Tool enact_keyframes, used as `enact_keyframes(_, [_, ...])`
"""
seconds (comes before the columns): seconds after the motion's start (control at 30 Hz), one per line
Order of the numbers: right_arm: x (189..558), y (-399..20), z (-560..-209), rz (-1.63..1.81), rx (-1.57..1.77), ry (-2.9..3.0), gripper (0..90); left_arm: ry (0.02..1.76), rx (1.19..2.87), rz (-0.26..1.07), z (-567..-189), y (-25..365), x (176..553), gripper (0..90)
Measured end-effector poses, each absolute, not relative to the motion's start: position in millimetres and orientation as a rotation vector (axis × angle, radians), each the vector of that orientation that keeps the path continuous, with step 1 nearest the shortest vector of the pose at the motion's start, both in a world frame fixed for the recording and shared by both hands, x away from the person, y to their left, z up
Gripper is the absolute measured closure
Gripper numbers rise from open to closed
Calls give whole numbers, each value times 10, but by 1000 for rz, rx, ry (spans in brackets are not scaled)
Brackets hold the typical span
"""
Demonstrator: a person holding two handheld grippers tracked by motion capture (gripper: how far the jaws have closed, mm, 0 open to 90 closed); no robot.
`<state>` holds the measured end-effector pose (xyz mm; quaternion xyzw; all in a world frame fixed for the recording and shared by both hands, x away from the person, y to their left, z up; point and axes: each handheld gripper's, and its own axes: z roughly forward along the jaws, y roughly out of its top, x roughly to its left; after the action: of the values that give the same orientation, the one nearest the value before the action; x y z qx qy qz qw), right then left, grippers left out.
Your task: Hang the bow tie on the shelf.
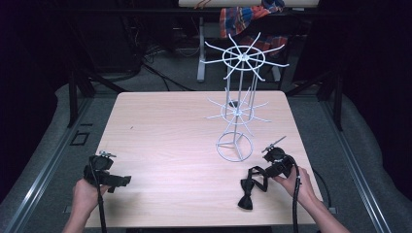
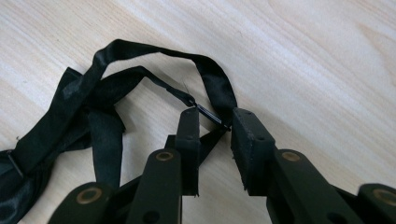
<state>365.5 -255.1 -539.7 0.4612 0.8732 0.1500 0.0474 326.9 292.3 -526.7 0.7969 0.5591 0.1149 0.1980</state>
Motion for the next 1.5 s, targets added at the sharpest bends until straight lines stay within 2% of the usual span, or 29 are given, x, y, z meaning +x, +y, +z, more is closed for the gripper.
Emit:
enact_keyframes(0.07, [3656,-2531,-5398,452,1407,2669,732,1562,2233,319,-5264,2916,3268,0])
enact_keyframes(0.37, [3648,-2475,-5442,397,1378,2695,879,1559,2231,319,-5256,2929,3258,0])
enact_keyframes(1.5, [3354,-2684,-4727,725,1216,2426,891,1559,2221,315,-5251,2929,3256,0])
